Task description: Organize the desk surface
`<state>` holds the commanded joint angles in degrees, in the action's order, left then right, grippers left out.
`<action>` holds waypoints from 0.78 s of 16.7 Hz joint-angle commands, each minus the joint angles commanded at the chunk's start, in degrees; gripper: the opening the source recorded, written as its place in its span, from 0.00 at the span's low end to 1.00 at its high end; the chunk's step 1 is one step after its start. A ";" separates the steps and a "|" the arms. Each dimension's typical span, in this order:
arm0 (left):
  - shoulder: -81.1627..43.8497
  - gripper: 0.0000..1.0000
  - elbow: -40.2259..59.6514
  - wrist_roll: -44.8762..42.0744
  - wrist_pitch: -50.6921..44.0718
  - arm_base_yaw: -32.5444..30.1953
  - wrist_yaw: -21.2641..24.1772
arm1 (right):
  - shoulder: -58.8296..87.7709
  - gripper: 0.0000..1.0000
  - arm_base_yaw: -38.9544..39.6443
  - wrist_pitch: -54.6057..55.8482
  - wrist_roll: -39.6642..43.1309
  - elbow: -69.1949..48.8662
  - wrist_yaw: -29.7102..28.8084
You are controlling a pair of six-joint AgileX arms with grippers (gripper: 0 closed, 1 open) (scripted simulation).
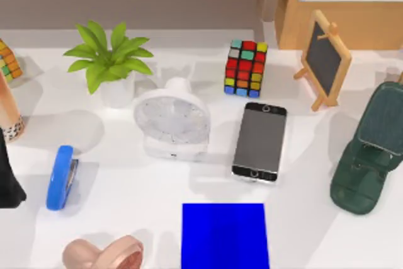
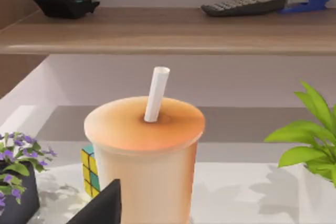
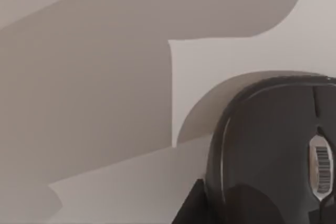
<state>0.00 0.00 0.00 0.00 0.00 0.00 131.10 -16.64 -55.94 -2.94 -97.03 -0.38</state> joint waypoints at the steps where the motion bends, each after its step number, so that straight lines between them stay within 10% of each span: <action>1: 0.00 1.00 0.00 0.00 0.00 0.00 0.00 | 0.00 0.10 0.00 0.00 0.00 0.00 0.00; 13: 0.00 1.00 0.00 0.00 0.00 0.00 0.00 | -0.01 0.00 -0.39 0.07 0.12 -0.93 -0.10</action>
<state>0.00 0.00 0.00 0.00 0.00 0.00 131.09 -17.03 -55.86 -2.83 -97.95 -0.48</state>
